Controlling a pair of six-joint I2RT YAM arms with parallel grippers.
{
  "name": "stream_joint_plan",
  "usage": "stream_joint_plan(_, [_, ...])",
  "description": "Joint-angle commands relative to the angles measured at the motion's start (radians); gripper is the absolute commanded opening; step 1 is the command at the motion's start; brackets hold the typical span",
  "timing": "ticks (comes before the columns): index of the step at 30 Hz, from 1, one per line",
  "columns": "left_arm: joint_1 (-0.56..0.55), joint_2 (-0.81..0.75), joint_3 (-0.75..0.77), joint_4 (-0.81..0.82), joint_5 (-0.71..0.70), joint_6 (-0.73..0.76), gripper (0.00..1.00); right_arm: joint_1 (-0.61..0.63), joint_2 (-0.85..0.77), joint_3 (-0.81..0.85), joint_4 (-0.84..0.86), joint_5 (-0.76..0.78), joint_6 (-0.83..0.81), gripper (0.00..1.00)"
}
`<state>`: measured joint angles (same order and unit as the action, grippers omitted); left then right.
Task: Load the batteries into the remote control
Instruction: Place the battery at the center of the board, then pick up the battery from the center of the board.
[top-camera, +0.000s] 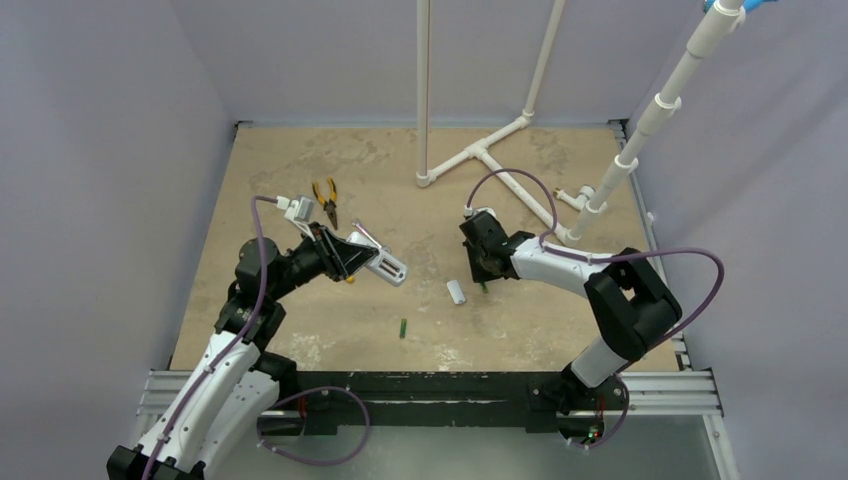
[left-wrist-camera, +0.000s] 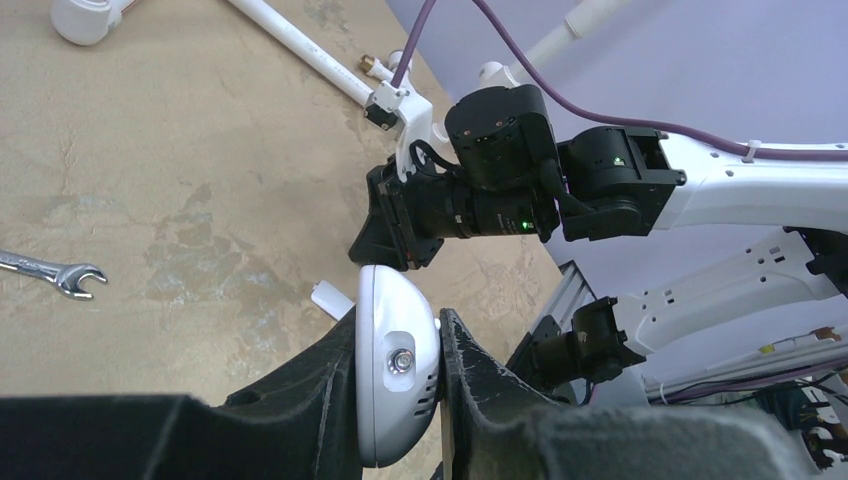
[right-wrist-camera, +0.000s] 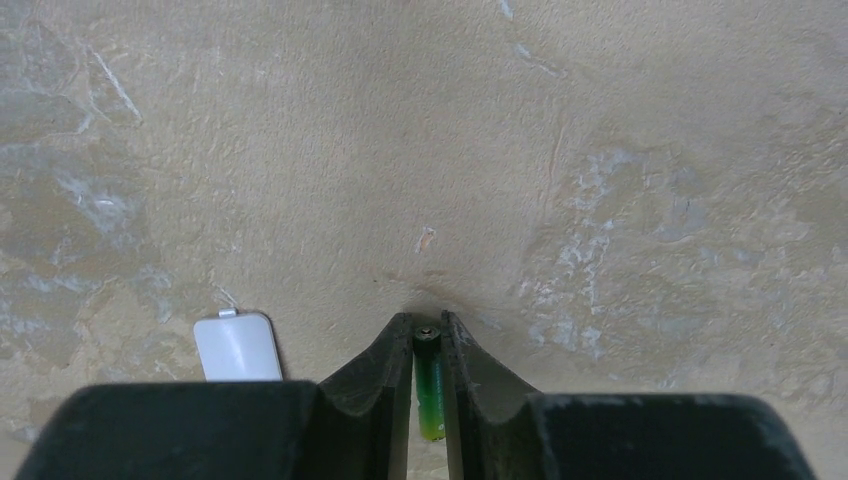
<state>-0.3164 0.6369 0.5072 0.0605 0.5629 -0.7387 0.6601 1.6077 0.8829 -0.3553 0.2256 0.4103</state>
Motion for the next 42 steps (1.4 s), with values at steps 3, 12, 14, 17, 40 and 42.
stream_joint_plan(3, [-0.003,-0.017,0.05,0.021,0.0,0.015,0.0,-0.001,0.037,-0.022,-0.025,-0.027,-0.006,0.11])
stream_joint_plan(12, [-0.003,-0.006,0.057,0.023,0.005,0.01,0.0,-0.001,0.005,-0.03,-0.049,-0.033,-0.021,0.25])
stream_joint_plan(14, [-0.003,-0.006,0.059,0.025,0.005,0.01,0.0,-0.001,0.002,-0.033,-0.05,-0.036,-0.021,0.25])
stream_joint_plan(17, [-0.002,-0.002,0.063,0.025,0.008,0.012,0.0,-0.001,-0.004,-0.033,-0.057,-0.036,-0.018,0.25])
stream_joint_plan(40, [-0.003,0.007,0.056,0.041,0.011,0.003,0.0,-0.001,-0.01,-0.035,-0.067,-0.018,-0.026,0.05])
stream_joint_plan(42, [-0.003,0.017,0.053,0.054,0.009,-0.005,0.0,-0.001,-0.026,-0.031,-0.075,-0.01,-0.044,0.02])
